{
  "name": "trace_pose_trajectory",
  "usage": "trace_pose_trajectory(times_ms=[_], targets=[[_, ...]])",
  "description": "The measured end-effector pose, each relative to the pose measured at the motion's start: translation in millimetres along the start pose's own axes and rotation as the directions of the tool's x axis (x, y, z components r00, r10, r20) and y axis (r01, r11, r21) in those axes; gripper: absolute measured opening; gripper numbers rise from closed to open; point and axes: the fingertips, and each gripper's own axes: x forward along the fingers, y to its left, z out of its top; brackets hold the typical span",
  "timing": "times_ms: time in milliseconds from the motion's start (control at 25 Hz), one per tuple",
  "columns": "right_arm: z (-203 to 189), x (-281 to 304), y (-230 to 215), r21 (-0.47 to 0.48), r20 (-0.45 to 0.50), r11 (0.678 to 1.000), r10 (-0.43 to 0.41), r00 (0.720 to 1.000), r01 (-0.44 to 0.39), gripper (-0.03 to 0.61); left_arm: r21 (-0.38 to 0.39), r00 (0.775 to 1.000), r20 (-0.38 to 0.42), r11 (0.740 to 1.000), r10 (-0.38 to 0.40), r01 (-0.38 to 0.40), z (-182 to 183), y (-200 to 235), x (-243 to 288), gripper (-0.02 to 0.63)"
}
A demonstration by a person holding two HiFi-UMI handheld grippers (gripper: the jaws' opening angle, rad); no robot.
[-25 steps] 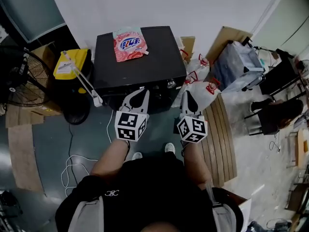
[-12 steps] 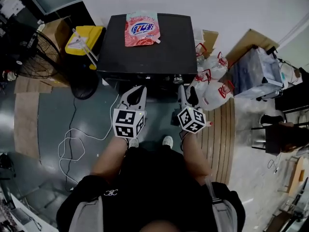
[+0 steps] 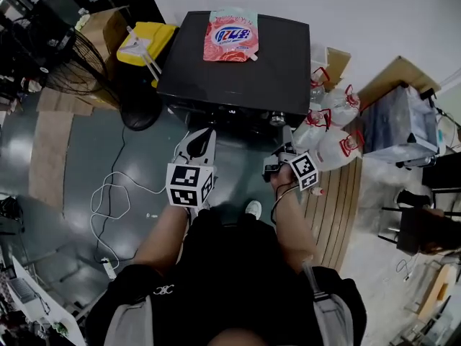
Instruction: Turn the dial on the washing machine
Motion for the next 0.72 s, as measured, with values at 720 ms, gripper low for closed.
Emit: trace_pose_trajectory(times_ms=[720], targets=[[-18.9,63.0,-75.0,0.399,0.008,0.917,0.026,1.0,-0.027,0.295,0.024,0.986,-0.097,0.991,0.132,-0.13,-33.5,22.1,-10.1,-0.005]])
